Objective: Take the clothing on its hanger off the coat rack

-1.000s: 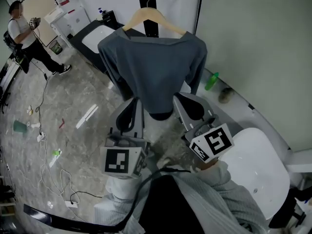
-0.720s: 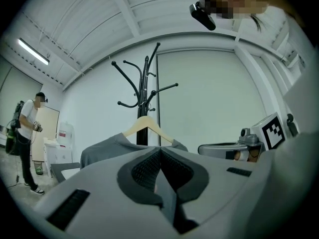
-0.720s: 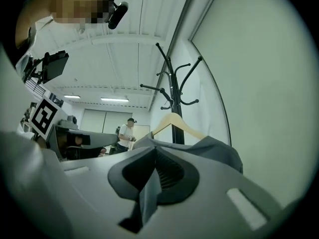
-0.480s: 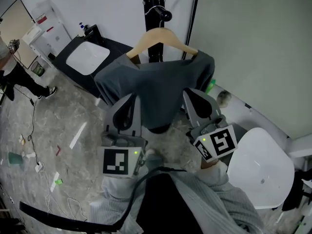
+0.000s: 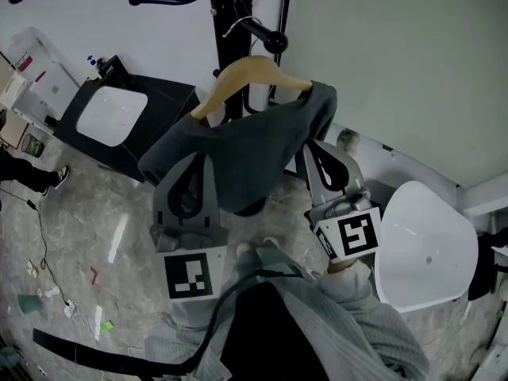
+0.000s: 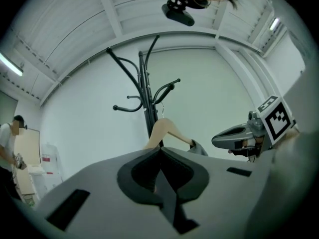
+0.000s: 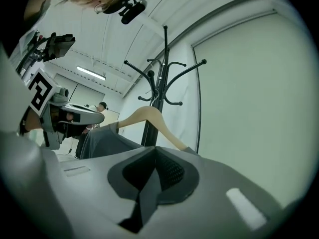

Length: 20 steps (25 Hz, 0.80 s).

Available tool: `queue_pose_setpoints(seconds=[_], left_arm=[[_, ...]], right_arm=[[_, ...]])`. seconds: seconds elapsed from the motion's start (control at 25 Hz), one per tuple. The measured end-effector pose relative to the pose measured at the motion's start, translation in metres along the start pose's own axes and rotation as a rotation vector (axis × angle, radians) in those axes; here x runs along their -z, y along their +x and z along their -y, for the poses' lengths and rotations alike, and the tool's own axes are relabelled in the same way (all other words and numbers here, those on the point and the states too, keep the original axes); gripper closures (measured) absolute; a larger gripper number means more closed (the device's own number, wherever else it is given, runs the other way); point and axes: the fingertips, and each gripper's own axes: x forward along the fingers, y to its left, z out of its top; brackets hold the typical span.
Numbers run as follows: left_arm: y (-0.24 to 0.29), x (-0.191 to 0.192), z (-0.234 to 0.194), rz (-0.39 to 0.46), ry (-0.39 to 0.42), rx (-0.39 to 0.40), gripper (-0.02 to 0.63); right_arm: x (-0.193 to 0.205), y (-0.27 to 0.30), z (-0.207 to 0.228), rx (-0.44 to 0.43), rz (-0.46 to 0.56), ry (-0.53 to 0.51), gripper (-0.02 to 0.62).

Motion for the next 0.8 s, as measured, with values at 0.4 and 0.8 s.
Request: queue_pose_setpoints(seconds=[0.4, 0.8], left_arm=[[0.023, -0.029, -0.002, 0.004, 0.231, -0.095, 0.598], [0.052, -0.013, -0.013, -0.134, 0.472, -0.157, 0.422]], right_arm=[[-0.031, 0.024, 0.025, -0.056, 0.073, -0.034, 0.57], [-0.021, 0.076, 0.036, -0.09, -0.038, -0.382, 0.391]])
